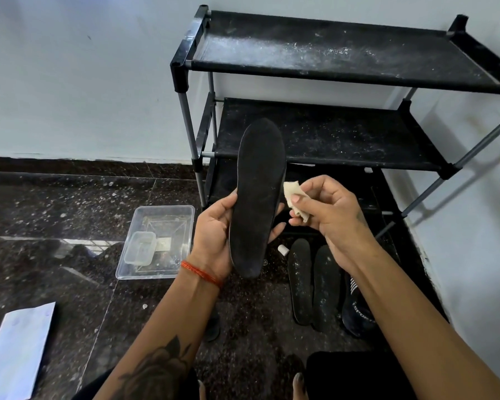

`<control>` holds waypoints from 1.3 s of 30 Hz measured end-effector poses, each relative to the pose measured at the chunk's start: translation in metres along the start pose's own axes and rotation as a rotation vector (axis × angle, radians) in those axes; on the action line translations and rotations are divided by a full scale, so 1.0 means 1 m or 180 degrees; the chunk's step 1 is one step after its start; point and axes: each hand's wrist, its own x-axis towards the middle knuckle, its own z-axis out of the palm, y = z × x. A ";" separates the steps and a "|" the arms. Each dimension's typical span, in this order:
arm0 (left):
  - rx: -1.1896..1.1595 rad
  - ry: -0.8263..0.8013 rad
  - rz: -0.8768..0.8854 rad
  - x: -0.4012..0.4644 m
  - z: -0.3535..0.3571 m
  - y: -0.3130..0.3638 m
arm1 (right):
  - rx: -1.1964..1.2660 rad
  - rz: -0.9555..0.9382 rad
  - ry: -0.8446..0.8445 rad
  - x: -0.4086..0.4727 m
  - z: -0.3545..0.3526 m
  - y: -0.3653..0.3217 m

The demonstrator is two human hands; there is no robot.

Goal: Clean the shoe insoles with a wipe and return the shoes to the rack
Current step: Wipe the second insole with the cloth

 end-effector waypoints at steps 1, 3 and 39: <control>-0.0015 0.0012 0.0012 -0.002 0.003 -0.001 | -0.0213 -0.0182 -0.0087 -0.001 0.002 0.001; 0.0105 0.0062 0.0066 -0.004 0.010 -0.003 | -0.0575 -0.0340 -0.0310 -0.004 0.008 0.003; 0.0182 -0.0307 -0.0304 -0.002 0.003 -0.001 | -0.2710 -0.2388 0.0019 -0.007 0.020 0.021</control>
